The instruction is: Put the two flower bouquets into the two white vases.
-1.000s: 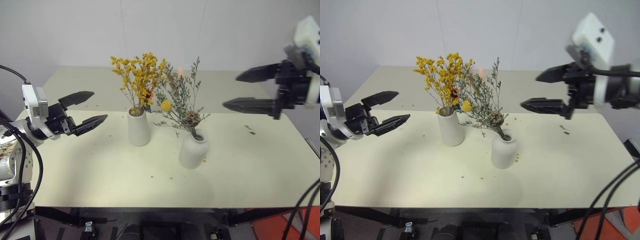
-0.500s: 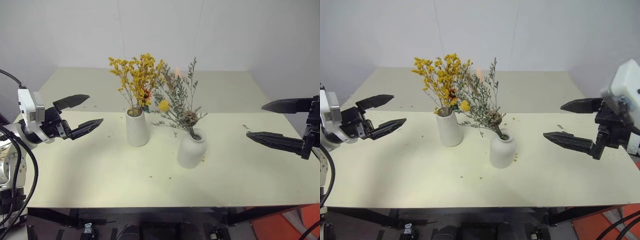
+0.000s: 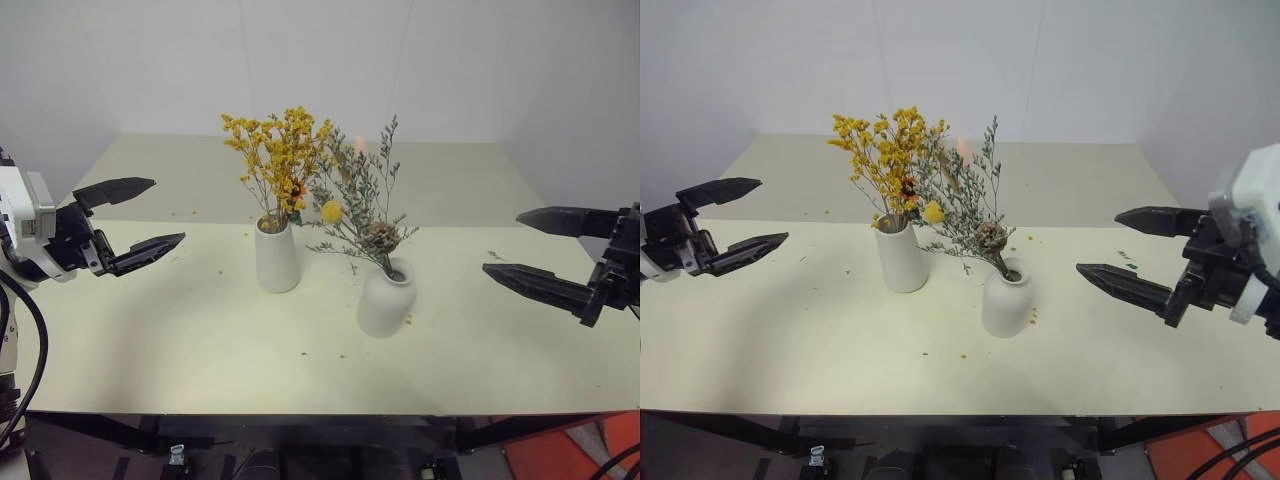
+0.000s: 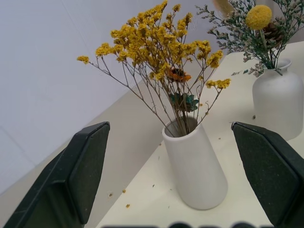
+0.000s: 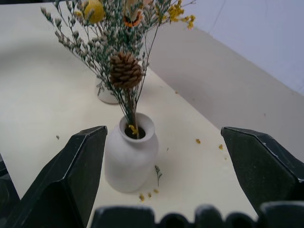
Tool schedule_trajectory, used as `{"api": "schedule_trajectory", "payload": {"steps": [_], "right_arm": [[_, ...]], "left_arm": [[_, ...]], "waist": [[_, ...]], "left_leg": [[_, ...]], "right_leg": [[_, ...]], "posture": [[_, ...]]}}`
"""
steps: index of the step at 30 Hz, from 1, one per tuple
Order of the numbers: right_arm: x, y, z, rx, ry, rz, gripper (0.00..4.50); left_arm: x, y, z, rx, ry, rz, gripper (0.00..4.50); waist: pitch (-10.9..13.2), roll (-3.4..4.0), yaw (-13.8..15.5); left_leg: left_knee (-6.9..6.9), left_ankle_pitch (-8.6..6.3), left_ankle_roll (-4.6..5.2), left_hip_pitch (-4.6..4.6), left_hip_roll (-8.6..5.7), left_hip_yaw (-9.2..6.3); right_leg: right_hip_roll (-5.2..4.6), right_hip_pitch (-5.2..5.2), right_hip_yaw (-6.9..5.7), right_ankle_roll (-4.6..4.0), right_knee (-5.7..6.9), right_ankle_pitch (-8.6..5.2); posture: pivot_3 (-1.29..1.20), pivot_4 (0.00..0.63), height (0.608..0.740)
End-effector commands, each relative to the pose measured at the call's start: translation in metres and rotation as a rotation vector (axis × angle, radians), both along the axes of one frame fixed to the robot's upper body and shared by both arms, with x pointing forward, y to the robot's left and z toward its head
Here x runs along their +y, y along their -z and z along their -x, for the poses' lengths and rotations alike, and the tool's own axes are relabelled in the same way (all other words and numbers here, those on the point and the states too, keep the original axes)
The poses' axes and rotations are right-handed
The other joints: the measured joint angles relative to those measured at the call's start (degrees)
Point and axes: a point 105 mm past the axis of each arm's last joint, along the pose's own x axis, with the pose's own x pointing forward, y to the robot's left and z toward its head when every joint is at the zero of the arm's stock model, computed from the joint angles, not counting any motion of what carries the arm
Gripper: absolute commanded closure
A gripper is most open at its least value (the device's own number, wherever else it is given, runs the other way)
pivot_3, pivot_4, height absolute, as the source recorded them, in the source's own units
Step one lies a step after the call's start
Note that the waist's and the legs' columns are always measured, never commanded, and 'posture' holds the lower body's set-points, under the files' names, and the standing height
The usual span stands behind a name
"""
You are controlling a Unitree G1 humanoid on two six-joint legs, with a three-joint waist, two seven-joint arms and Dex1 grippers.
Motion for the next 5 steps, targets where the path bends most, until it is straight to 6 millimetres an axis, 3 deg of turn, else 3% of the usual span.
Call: {"api": "schedule_trajectory", "payload": {"steps": [1,5], "right_arm": [[-0.002,-0.01,0.004,-0.08,0.011,-0.021,0.0],[0.002,-0.008,0.008,-0.06,-0.028,-0.047,0.0]], "left_arm": [[0.01,-0.017,0.005,-0.038,-0.017,-0.018,0.03],[0.013,-0.027,0.008,-0.032,-0.026,-0.044,0.03]], "waist": [[0.0,0.0,-0.03],[0.0,0.0,-0.19]], "left_leg": [[0.0,0.0,0.0,0.03,0.01,0.0],[0.0,0.0,0.0,0.08,0.03,0.01]], "right_leg": [[0.01,0.02,0.0,0.0,0.0,0.0],[0.03,0.05,-0.01,0.01,0.0,-0.02]], "posture": [[0.0,0.15,0.74],[0.0,0.15,0.74]]}}
